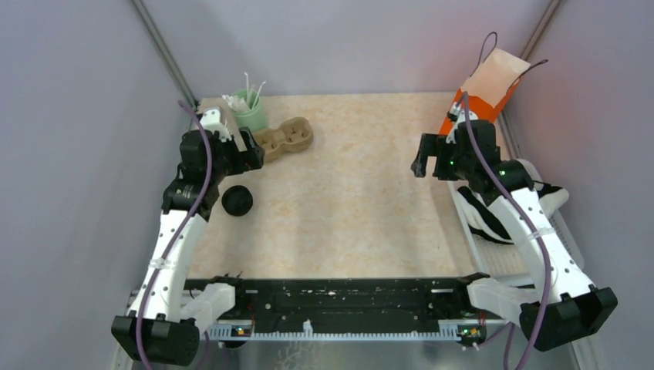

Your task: Pack the takeout coffee

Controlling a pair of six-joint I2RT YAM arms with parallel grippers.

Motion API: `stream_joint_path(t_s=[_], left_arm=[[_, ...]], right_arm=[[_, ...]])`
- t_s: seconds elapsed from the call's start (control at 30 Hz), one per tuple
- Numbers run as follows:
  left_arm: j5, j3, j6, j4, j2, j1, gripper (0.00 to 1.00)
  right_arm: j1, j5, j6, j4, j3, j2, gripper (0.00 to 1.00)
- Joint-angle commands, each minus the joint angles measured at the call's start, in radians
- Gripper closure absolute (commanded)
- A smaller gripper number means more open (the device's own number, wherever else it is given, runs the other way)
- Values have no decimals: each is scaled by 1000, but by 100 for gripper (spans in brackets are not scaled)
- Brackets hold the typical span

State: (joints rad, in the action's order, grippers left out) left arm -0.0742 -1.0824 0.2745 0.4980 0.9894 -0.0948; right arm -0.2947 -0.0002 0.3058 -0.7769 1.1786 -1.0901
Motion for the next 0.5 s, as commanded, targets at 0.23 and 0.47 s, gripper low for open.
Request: stream_joint_path(t_s=[0.23,0.47], left_arm=[[63,-87,103,18,117,3,1],[183,-225,169,183,237,50,1]], right_arm=[[-13,-67,-43,-3,109,2,1],[-15,-88,-43,-2,96,-6,1]])
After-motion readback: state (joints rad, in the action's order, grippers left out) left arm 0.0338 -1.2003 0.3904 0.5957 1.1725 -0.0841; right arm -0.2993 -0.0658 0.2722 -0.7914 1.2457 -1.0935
